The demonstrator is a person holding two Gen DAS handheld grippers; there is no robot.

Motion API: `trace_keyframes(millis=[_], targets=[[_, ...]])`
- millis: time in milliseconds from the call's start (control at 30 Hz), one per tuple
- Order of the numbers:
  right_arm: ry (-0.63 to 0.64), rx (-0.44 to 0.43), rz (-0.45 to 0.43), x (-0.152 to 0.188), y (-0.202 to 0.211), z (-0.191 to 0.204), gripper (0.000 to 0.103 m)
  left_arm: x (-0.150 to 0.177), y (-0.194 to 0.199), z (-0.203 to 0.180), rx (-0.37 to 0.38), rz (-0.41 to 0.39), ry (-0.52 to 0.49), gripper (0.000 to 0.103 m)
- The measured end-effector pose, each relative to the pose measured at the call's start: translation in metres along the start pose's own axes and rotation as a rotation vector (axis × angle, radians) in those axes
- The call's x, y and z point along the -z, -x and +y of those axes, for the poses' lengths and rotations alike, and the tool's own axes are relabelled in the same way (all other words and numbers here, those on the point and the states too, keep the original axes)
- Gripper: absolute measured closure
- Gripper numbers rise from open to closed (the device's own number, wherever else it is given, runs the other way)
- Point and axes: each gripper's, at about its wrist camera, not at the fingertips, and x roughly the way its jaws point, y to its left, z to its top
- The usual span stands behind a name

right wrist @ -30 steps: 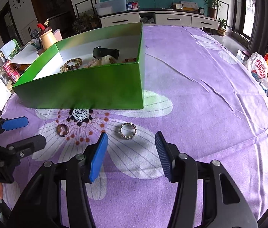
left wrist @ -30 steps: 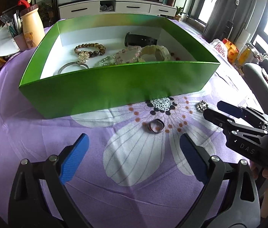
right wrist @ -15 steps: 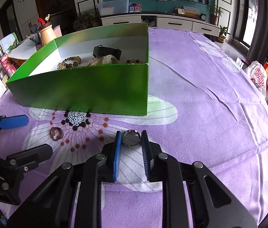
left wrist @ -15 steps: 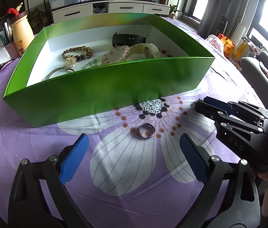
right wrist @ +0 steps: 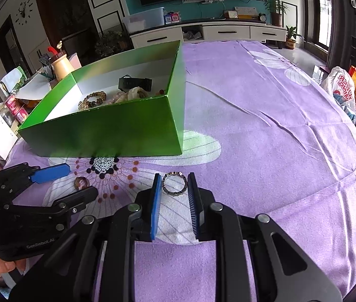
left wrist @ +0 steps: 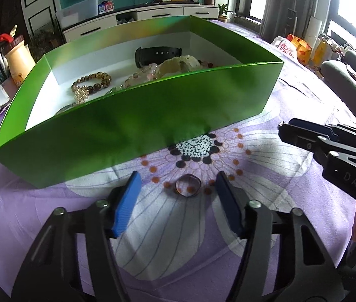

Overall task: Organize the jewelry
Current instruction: 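Grasp the thin dark ring with the left tool while the right tool grasps the silver gem ring, then carry both rings over the green box with both tools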

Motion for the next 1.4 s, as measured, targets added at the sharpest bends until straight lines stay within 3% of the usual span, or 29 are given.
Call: trace_keyframes(millis=[100, 267, 533, 900, 1400], targets=[[0.003, -0.001, -0.002, 0.002, 0.001, 0.0, 0.082, -0.001, 0.0, 0.0, 0.005, -0.006, -0.012, 0.052], [0.005, 0.004, -0.005, 0.002, 0.002, 0.002, 0.082, -0.001, 0.003, -0.003, 0.017, -0.017, -0.029, 0.082], [0.022, -0.003, -0.01, 0.002, 0.004, 0.009, 0.082, 0.006, 0.011, 0.005, 0.062, -0.016, 0.008, 0.082], [0.06, -0.034, -0.015, -0.001, 0.007, 0.028, 0.082, 0.011, 0.05, 0.03, 0.085, -0.078, 0.084, 0.082], [0.114, -0.079, -0.047, -0.009, 0.024, 0.056, 0.082, 0.01, 0.101, 0.081, 0.058, -0.174, 0.203, 0.082]])
